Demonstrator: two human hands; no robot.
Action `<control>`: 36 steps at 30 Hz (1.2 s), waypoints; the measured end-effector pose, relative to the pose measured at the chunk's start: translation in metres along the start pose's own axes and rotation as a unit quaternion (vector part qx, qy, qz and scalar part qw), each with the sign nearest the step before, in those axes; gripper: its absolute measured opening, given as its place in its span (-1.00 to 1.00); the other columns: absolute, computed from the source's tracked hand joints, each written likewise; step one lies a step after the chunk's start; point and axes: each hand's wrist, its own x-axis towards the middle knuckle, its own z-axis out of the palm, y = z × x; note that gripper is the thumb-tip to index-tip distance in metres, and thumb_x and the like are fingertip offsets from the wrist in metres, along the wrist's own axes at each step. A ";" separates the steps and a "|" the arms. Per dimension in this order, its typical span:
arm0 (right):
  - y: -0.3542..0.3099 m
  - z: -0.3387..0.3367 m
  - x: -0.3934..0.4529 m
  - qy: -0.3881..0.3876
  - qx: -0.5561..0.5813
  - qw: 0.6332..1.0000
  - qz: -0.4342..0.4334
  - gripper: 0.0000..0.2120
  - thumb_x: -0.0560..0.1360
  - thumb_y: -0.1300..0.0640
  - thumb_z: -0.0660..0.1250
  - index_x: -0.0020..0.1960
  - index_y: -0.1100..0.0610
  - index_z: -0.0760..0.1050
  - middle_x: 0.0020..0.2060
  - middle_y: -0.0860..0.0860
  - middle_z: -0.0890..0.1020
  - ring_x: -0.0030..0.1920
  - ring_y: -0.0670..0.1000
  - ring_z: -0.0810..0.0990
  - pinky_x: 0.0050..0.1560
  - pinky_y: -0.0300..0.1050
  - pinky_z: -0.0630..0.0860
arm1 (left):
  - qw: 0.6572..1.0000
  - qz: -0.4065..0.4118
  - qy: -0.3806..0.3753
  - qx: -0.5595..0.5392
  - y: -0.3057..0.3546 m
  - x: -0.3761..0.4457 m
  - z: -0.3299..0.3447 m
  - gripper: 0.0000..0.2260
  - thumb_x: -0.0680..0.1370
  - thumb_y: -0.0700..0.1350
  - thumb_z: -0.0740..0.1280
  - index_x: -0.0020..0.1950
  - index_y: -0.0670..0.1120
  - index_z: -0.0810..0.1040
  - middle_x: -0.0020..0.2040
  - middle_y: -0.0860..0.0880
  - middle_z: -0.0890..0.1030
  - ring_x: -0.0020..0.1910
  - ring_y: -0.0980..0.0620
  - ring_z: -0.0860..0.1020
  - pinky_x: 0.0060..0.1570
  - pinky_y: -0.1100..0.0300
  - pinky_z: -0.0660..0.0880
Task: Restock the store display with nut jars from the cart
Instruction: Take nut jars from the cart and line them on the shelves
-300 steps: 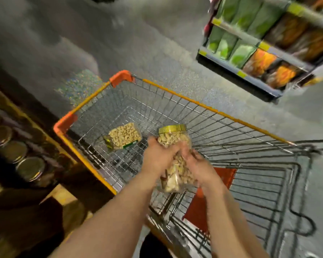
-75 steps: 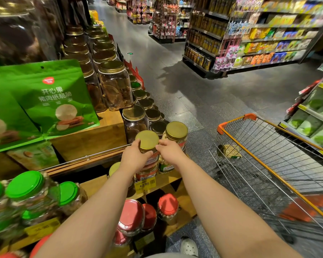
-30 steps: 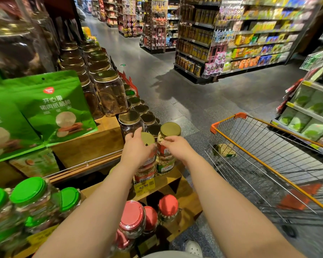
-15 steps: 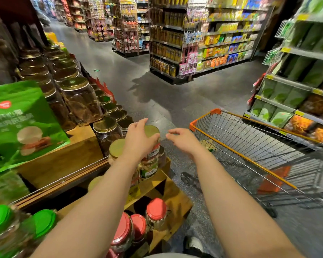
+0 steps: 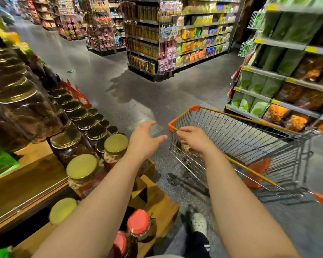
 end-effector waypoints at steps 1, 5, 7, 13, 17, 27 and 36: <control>0.002 -0.008 0.008 0.005 0.003 1.000 0.000 -0.66 0.61 0.09 0.38 0.35 0.17 0.55 0.21 0.05 0.62 0.24 0.07 0.59 0.37 0.08 0.48 | 1.000 -0.002 -0.001 -0.002 0.004 0.007 0.007 -0.40 0.54 0.09 0.48 0.53 0.00 0.40 0.50 -0.04 0.46 0.47 -0.06 0.39 0.35 0.13 0.33; 0.008 -0.046 0.053 0.004 0.009 1.000 0.008 -0.65 0.63 0.06 0.34 0.38 0.16 0.52 0.23 0.06 0.62 0.23 0.07 0.58 -0.08 -0.18 0.46 | 1.000 -0.017 -0.005 -0.014 0.028 0.045 0.036 -0.39 0.54 0.11 0.47 0.54 0.01 0.39 0.51 -0.05 0.44 0.49 -0.07 0.37 0.37 0.12 0.32; 0.012 -0.064 0.080 -0.001 0.011 1.000 0.011 -0.64 0.63 0.06 0.34 0.39 0.15 0.52 0.27 0.08 0.62 0.25 0.09 0.58 -0.17 -0.25 0.39 | 0.999 -0.035 -0.010 -0.026 0.039 0.069 0.053 -0.39 0.54 0.11 0.47 0.54 0.02 0.40 0.52 -0.05 0.43 0.49 -0.08 0.37 0.37 0.10 0.33; 0.028 -0.123 0.165 0.003 0.023 1.000 0.017 -0.66 0.61 0.03 0.36 0.37 0.06 0.55 0.31 0.04 0.61 0.25 0.09 0.59 0.02 -0.10 0.52 | 0.994 -0.079 -0.043 -0.058 0.078 0.143 0.109 -0.40 0.53 0.11 0.48 0.53 0.04 0.40 0.41 -0.01 0.53 0.31 -0.01 0.53 0.11 0.23 0.36; 0.056 -0.156 0.226 0.007 0.040 0.998 0.043 -0.64 0.62 0.03 0.34 0.40 0.07 0.52 0.29 0.05 0.60 0.25 0.10 0.59 0.18 0.06 0.57 | 0.991 -0.100 -0.071 -0.046 0.091 0.197 0.159 -0.41 0.53 0.14 0.47 0.52 0.04 0.42 0.34 -0.04 0.58 0.22 -0.03 0.58 0.14 0.18 0.44; 0.162 -0.201 0.342 -0.040 0.044 0.984 0.168 -0.60 0.60 -0.05 0.37 0.39 0.06 0.51 0.26 0.01 0.63 0.23 0.03 0.59 0.24 0.01 0.51 | 0.952 -0.262 -0.117 -0.104 0.081 0.302 0.295 -0.38 0.50 0.14 0.51 0.50 0.00 0.44 0.23 -0.03 0.59 -0.12 0.18 0.52 0.10 0.17 0.46; 0.267 -0.198 0.420 -0.079 0.013 0.971 0.227 -0.74 0.60 -0.01 0.37 0.26 0.01 0.60 0.08 0.08 0.68 0.06 0.12 0.64 0.12 0.04 0.57 | 0.895 -0.408 -0.108 -0.140 0.035 0.351 0.397 -0.18 0.43 0.21 0.52 0.59 -0.02 0.29 0.33 -0.14 0.58 0.10 -0.19 0.66 0.13 -0.22 0.54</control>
